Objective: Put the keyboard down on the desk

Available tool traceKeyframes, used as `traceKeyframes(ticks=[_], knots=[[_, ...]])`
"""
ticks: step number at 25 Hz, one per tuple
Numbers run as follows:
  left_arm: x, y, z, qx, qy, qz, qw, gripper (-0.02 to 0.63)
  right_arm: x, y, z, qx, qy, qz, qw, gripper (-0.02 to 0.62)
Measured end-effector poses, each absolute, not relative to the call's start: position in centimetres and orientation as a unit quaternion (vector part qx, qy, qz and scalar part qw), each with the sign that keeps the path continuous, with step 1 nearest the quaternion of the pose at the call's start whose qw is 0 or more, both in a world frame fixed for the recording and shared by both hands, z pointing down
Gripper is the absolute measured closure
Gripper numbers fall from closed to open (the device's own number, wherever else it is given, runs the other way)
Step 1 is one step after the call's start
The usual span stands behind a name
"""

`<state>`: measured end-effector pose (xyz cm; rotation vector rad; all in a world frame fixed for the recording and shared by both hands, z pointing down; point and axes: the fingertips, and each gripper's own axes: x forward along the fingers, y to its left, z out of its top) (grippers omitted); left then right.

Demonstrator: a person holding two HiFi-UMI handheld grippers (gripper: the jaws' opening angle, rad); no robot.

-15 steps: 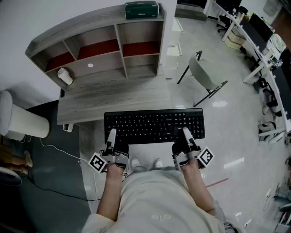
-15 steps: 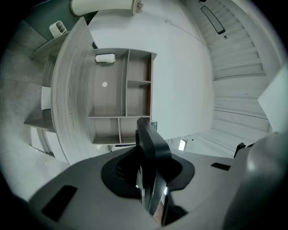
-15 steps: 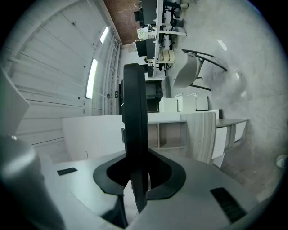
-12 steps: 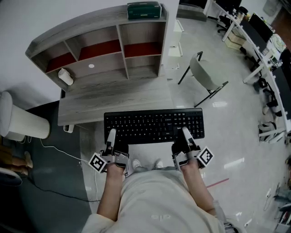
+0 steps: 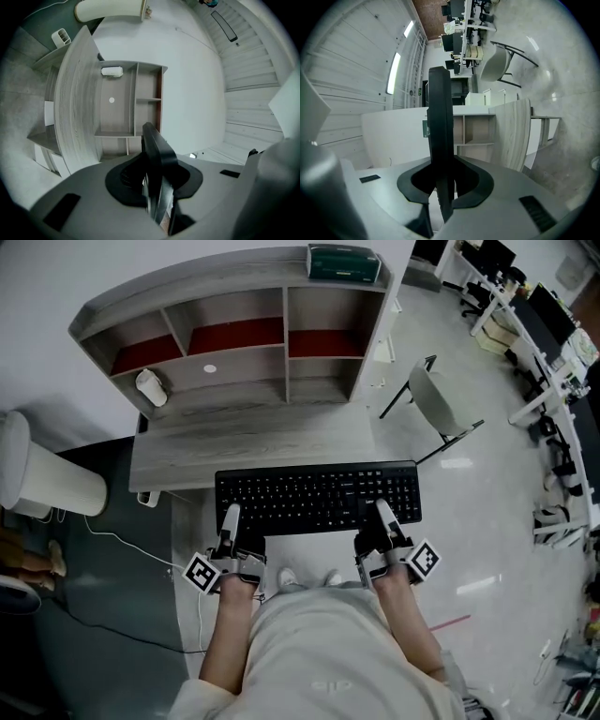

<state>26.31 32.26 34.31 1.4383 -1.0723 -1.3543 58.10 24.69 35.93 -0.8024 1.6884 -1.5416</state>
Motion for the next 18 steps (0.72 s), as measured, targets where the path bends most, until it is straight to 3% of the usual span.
traceKeyframes(ticks=[5, 18], knots=[[19.1, 33.3, 35.6, 0.561, -0.441, -0.555, 0.428, 0.514, 50.6, 24.3, 36.7, -0.303, 0.658, -0.605, 0.331, 0.497], [9.8, 34.8, 38.5, 0.51, -0.484, -0.578, 0.414, 0.514, 39.6, 21.3, 39.2, -0.278, 0.664, -0.638, 0.272, 0.497]])
